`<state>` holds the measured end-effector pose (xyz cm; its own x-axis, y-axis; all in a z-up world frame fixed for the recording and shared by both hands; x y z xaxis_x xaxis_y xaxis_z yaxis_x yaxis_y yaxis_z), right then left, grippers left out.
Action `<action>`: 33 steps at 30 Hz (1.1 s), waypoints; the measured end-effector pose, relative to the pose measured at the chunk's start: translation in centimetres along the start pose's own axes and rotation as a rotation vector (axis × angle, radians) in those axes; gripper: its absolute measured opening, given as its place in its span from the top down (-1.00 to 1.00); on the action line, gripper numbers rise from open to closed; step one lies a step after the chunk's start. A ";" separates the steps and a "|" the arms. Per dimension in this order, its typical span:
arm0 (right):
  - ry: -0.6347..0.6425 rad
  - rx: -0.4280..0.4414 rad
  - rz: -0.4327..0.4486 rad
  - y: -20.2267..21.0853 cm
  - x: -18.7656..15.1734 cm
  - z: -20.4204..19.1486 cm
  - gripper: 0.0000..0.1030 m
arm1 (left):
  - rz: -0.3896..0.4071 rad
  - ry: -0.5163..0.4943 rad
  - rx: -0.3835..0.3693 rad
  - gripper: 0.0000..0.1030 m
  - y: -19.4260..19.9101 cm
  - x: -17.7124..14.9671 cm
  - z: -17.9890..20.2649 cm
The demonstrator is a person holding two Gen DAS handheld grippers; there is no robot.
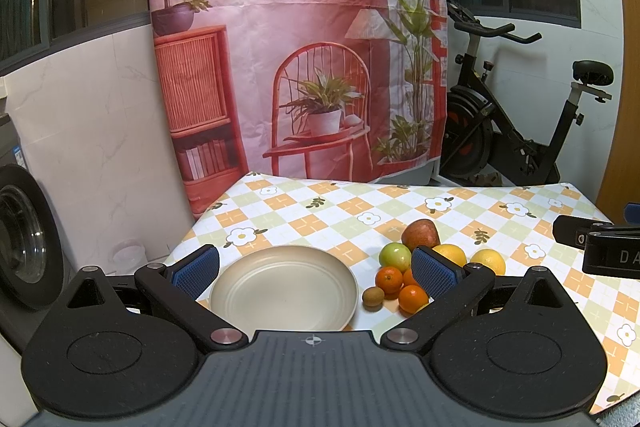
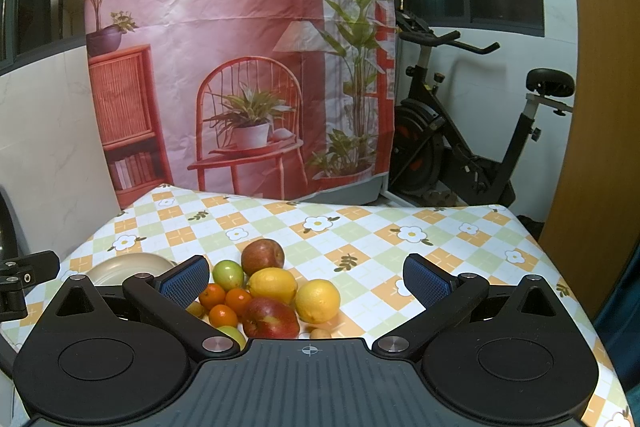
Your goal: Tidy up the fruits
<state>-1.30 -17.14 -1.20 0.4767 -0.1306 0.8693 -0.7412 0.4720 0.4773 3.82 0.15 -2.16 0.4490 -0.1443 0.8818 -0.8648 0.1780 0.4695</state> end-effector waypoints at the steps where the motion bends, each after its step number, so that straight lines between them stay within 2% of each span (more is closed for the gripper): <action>1: 0.001 0.000 0.000 0.0 0.0 0.1 -1.00 | 0.000 0.000 0.000 -1.00 0.0 0.0 0.0; 21: 0.002 0.018 0.009 0.4 0.0 0.4 -1.00 | -0.003 0.000 0.003 -1.00 -0.1 -0.1 0.0; 29: 0.006 0.062 0.120 -1.1 0.0 1.6 -1.00 | 0.003 0.047 0.042 -1.00 -1.6 0.4 -1.9; 33: -0.097 0.125 0.164 -3.5 -0.8 3.1 -1.00 | 0.023 0.084 0.020 -1.00 -2.4 0.3 -2.6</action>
<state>-0.57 -21.36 -3.21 0.3021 -0.1470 0.9419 -0.8608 0.3825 0.3358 6.64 2.17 -2.87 0.4459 -0.0581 0.8932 -0.8788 0.1610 0.4492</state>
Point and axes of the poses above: each gripper's, at about its wrist camera, not at the fingertips, and y roughly against the way its jaws point, z to its right, x to its top, the point moved 4 cm from there along -y, roughly the way its jaws point, and after that the axes turned 9 degrees about -x, right-handed, at the moved point
